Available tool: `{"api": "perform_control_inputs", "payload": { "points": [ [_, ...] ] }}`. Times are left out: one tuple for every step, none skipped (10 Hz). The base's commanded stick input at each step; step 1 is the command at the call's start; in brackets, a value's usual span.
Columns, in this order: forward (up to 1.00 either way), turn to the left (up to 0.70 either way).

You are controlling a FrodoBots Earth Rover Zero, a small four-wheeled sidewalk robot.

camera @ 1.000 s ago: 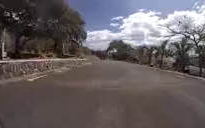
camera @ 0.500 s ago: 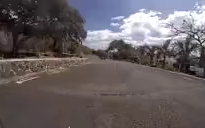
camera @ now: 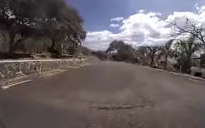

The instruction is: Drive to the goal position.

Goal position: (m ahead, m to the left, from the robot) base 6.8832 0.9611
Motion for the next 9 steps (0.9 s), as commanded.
{"api": "perform_control_inputs", "payload": {
  "points": [
    [0.85, 0.01],
    [0.85, 0.01],
    [0.85, 0.01],
    [0.85, 0.01],
    [0.85, 0.00],
    [0.85, 0.00],
    [0.85, 0.01],
    [0.85, 0.01],
    [0.85, 0.01]
  ]
}}
